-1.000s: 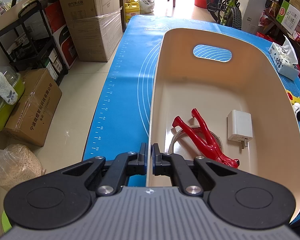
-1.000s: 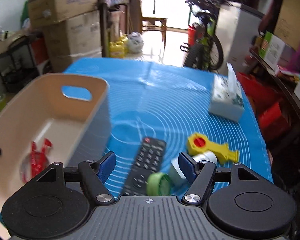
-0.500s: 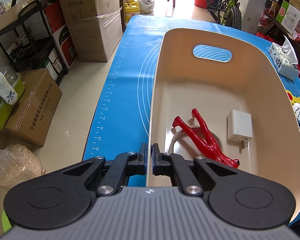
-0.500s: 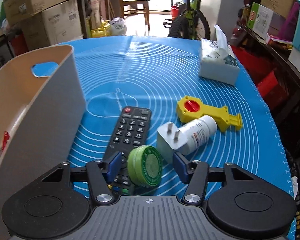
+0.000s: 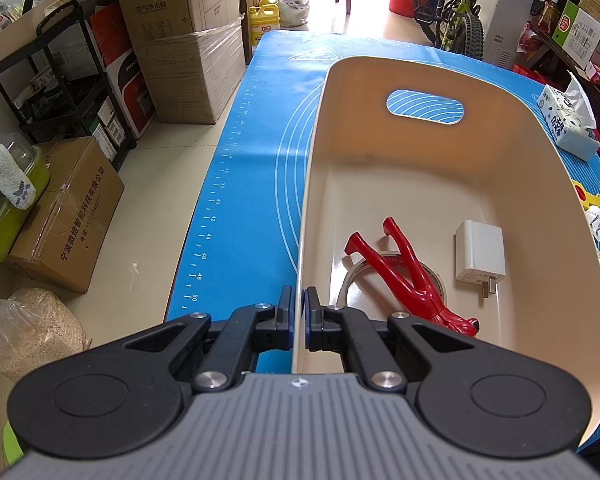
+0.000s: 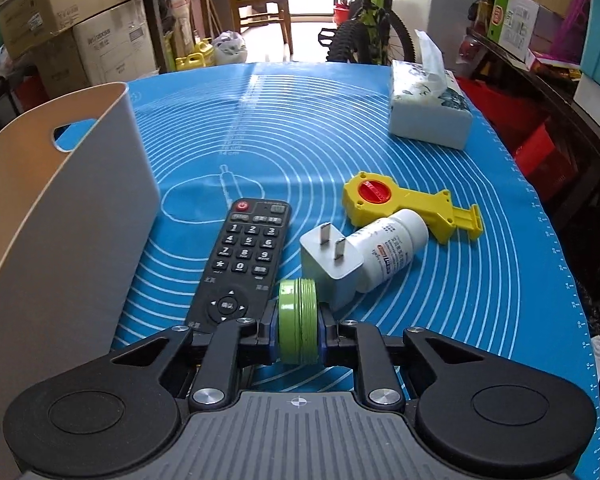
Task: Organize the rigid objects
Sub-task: 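Grasp the green ointment tin with the right tool, then carry the green tin with the right tool into the basket and release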
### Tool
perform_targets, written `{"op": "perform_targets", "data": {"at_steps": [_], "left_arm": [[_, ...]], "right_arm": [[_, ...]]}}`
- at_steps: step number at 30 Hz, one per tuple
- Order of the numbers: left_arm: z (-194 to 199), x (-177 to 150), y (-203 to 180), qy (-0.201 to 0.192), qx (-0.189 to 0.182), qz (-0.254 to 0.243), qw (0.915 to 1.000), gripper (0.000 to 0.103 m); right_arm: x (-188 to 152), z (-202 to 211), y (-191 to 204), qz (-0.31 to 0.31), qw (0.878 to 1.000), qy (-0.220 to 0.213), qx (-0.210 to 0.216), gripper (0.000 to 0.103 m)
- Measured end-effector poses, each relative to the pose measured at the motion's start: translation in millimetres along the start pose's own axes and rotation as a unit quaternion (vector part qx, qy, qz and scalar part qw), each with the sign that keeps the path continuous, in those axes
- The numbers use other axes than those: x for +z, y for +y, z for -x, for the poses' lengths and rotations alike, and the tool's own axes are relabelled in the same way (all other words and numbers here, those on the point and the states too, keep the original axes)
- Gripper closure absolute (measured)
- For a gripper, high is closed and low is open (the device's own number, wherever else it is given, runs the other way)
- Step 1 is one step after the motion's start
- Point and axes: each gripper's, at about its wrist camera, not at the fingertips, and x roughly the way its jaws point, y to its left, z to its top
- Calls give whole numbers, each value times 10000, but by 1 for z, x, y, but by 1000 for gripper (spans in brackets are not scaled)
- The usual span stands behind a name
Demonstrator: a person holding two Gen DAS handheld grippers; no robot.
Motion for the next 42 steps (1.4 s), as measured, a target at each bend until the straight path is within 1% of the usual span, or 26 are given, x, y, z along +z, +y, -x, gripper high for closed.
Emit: {"op": "perform_targets", "data": {"at_steps": [14,19,25,28,31,34,37,42], "left_arm": [[0,0,0,1,-4,3,10000,97],[0,0,0,0,-5,3,10000,97],[0,0,0,0,-5,3,10000,97],[0,0,0,1,-4,3,10000,97],[0,0,1,1,-7,6,10000,97],[0,-1,0,1,-13,10,10000,97],[0,0,0,1,-13,10,10000,97],[0,0,-1,0,-12,6,10000,97]], "right_arm": [[8,46,5,121,9992,-343,170,75],[24,78,17,224,9968,-679,355,75],[47,114,46,482,9895,-1184,676,75],[57,125,63,573,9850,-1376,864,75],[63,128,79,652,9815,-1468,1043,75],[64,123,95,679,9799,-1464,1172,75],[62,114,110,631,9795,-1374,1334,75],[53,100,137,819,9788,-1175,1462,75]]}}
